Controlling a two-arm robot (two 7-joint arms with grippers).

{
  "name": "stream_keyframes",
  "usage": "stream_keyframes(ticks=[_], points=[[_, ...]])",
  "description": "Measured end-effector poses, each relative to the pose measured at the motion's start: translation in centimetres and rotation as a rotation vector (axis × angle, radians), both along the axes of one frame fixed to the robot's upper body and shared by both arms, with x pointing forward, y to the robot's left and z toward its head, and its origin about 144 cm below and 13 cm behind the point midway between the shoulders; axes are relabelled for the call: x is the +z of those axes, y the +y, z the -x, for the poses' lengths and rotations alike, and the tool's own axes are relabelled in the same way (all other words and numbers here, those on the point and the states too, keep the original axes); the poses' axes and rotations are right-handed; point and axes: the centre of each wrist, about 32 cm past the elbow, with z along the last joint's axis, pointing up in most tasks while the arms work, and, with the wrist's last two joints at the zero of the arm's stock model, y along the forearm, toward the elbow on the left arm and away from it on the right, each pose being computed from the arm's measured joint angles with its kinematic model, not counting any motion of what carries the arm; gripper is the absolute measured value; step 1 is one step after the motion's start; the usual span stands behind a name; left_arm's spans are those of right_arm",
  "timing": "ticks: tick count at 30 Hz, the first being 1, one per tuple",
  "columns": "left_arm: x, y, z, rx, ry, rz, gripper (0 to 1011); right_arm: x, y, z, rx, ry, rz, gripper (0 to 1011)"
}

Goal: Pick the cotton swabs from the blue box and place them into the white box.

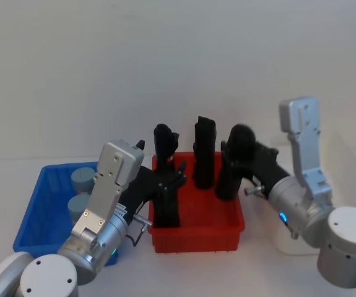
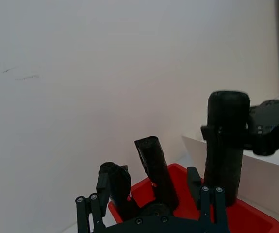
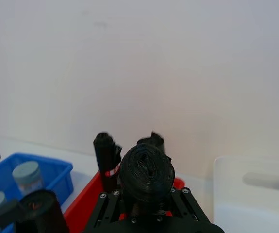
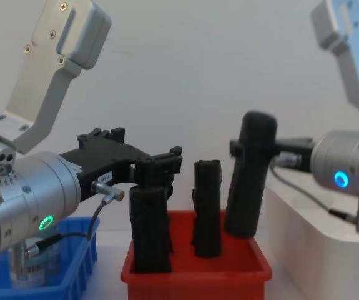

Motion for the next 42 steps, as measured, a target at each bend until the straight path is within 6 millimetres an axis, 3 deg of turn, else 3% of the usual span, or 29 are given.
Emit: stream_keyframes(ticks=[20,29,42], points=[[0.0,0.0,0.0,0.0,0.0,0.0,1004,3.9,-3.9,0.3,-0.22,-0.266,0.03,365],[0.0,0.0,0.0,0.0,0.0,0.0,1004,3.7,-5.5,-0.1,-0.314,-0.277,0.087,364],[0.0,0.0,0.0,0.0,0.0,0.0,1004,2.1,-6.7,-1.0,-0.339,-0.162,0.124,365]])
